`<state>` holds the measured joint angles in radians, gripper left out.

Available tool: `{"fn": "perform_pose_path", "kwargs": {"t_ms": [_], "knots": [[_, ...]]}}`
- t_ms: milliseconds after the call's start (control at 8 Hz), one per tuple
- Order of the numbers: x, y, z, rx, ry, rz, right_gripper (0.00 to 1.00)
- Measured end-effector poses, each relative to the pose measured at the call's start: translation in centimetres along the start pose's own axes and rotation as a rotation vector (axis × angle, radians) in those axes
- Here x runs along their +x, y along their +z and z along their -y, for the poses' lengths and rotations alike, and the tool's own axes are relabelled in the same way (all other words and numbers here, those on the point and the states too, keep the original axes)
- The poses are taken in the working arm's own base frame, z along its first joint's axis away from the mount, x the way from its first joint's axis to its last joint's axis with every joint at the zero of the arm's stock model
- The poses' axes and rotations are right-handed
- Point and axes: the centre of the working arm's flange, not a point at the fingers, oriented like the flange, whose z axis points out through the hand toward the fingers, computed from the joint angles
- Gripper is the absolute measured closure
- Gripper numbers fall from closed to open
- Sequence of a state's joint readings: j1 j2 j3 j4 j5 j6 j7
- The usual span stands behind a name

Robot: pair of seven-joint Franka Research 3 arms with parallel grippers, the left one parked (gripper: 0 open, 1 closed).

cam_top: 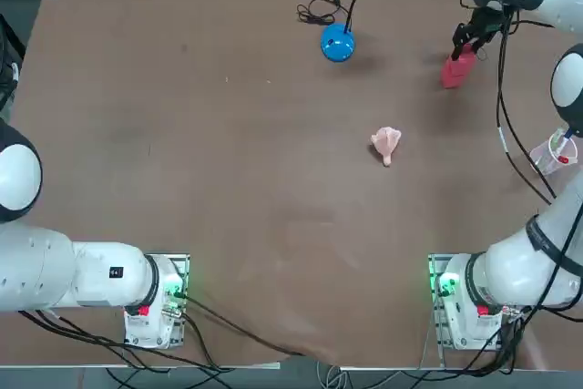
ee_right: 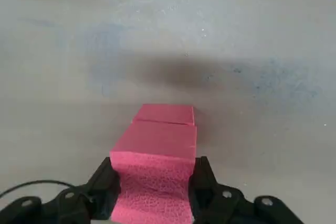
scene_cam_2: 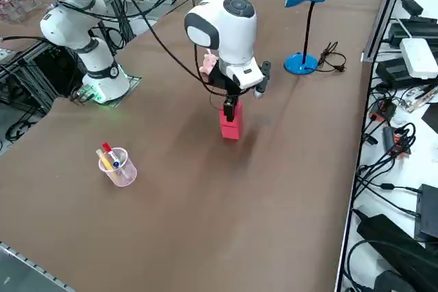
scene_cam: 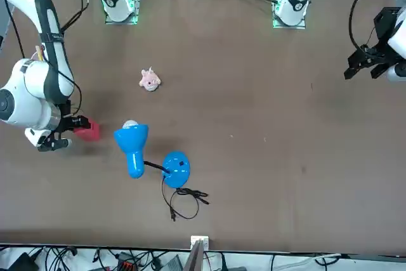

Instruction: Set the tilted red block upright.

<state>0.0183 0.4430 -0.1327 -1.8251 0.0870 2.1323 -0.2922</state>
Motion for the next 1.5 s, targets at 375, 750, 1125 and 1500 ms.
{"fn": "perform_pose_path", "kwargs": {"t_ms": [375,750,1125,1500], "knots": [[0.02,0.0,0.06,0.0,-0.002,0.0,0.31],[0.05,0.01,0.21,0.0,-0.007,0.0,0.31],[0.04,0.02,0.22,0.0,-0.007,0.001,0.31],[0.03,0.05,0.22,0.001,-0.008,0.002,0.31]]}}
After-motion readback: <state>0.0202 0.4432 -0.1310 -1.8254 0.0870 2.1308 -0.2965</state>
